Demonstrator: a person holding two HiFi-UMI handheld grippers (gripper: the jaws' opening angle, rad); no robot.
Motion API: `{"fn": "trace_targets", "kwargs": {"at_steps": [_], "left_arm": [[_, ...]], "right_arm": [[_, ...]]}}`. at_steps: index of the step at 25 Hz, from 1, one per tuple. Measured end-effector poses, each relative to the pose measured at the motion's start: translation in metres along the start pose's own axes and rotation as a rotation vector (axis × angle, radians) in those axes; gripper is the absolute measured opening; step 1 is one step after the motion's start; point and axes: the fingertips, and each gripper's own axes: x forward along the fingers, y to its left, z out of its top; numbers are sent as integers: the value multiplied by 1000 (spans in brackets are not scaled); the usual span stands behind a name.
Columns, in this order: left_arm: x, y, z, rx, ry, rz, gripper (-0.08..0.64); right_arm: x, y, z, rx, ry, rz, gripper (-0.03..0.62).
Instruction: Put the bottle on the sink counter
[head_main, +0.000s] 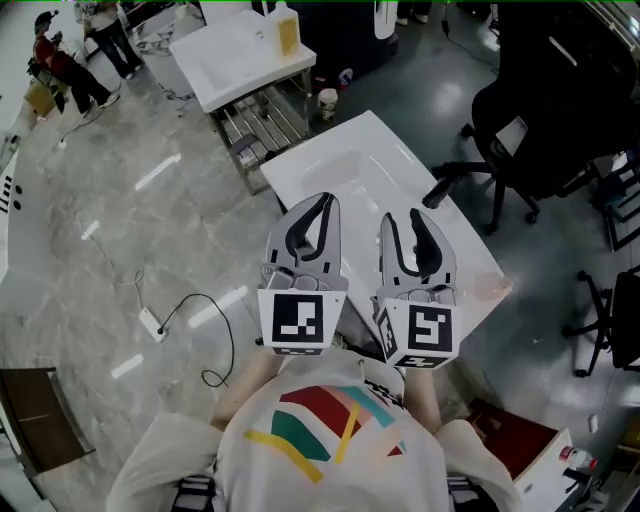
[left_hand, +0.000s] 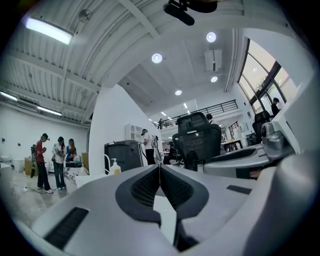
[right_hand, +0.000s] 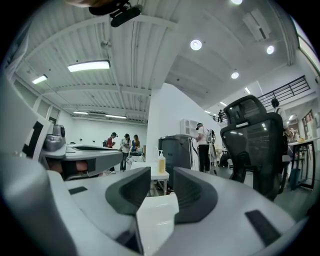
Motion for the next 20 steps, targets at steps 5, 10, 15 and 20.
{"fn": "trace_targets", "kwargs": {"at_steps": [5, 10, 15, 20], "left_arm": [[-17, 30, 8, 14, -11, 69, 18], [-31, 47, 8, 20, -12, 114, 18], [-43, 59, 5, 30, -1, 142, 18], [-52, 70, 8, 29, -5, 173, 18]], "right_arm": [[7, 33, 13, -10, -33, 55, 90], [9, 52, 13, -9, -44, 74, 25], [11, 74, 11, -12, -36, 116, 11], [13, 86, 15, -13, -39, 150, 11]]}}
